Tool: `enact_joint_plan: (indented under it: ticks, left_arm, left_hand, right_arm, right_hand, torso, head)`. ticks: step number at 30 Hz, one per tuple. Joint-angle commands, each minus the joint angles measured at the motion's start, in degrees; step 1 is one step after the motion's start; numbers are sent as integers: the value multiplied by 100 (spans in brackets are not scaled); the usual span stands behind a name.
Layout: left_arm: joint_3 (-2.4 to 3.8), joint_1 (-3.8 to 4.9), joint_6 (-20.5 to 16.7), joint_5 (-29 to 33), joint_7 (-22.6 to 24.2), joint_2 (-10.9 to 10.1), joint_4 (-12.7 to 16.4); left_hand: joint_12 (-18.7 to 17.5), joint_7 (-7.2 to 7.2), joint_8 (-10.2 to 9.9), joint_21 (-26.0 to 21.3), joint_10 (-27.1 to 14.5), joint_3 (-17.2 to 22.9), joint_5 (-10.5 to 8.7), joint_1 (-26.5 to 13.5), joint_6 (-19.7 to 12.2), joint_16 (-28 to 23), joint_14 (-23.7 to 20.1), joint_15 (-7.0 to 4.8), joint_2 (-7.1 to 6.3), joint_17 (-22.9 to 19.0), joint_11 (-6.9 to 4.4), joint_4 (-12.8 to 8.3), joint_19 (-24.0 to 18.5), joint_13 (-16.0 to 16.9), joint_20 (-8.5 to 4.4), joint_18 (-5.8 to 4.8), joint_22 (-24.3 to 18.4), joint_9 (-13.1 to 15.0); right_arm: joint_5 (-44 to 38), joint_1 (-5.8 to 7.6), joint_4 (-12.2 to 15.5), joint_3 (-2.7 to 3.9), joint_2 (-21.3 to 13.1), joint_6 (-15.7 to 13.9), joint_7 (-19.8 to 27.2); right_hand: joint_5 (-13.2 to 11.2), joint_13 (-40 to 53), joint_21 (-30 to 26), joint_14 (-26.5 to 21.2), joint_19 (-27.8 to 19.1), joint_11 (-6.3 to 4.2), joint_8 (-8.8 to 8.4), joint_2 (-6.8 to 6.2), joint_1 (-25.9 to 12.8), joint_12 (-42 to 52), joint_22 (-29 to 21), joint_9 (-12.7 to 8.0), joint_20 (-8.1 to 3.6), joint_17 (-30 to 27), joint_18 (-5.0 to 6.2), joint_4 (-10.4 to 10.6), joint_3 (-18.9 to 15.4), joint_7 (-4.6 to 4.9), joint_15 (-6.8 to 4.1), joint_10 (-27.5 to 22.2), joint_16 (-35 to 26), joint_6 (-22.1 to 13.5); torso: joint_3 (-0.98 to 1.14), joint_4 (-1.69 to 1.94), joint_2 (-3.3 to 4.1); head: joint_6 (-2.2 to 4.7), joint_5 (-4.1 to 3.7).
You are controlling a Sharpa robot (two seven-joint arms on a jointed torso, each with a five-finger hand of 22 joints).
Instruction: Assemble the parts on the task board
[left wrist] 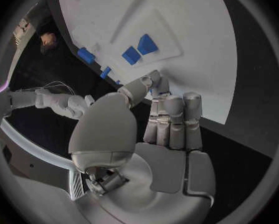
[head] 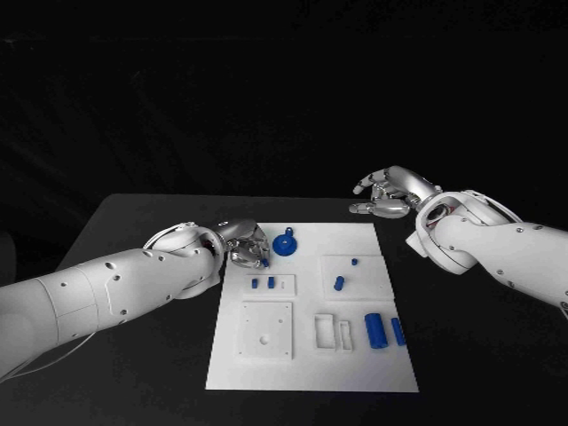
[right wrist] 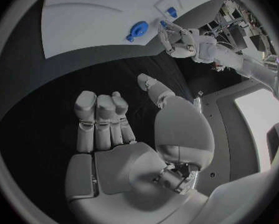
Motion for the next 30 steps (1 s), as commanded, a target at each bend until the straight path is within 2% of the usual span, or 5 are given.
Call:
enact_joint_plan:
  ticks: [1, 6, 30]
  left_arm:
    - [-8, -7, 124, -28, -5, 35, 1]
    - [-14, -7, 127, -28, 3, 65, -11]
    - [-31, -6, 83, -349, -34, 93, -14]
  left_hand:
    - [-41, 44, 15, 33, 50, 38, 12, -13, 70, 7, 32, 3, 64, -7, -3, 2, 21, 1, -285, 164, -10, 4]
    - [-43, 45, 14, 33, 51, 38, 8, -14, 69, 6, 32, 3, 65, -8, -3, 2, 21, 0, -285, 163, -10, 4]
    - [-49, 39, 15, 38, 71, 41, 4, 1, 82, 11, 39, -2, 52, -9, -8, -10, 25, 1, -292, 161, -8, 9]
  right_arm:
    - [-19, -3, 9, 2, -1, 63, 43]
    - [-19, -3, 10, 2, -1, 62, 43]
    - [-19, -3, 10, 2, -5, 87, 38]
  right_hand:
    - [35, -10, -30, 38, 21, 58, -5, 25, -17, 40, 41, 0, -40, 8, 673, 26, -11, 62, -14, -160, -21, 92]
    - [35, -11, -31, 38, 21, 58, -5, 25, -17, 41, 41, 0, -40, 8, 673, 26, -12, 62, -14, -160, -21, 91]
    - [34, -15, -34, 38, 22, 58, -5, 25, -17, 43, 43, -1, -40, 9, 673, 25, -15, 62, -14, -162, -23, 92]
  torso:
    - [5, 2, 0]
    - [3, -7, 1]
    - [-2, 2, 0]
  head:
    - [2, 6]
    - [3, 8]
    - [-19, -4]
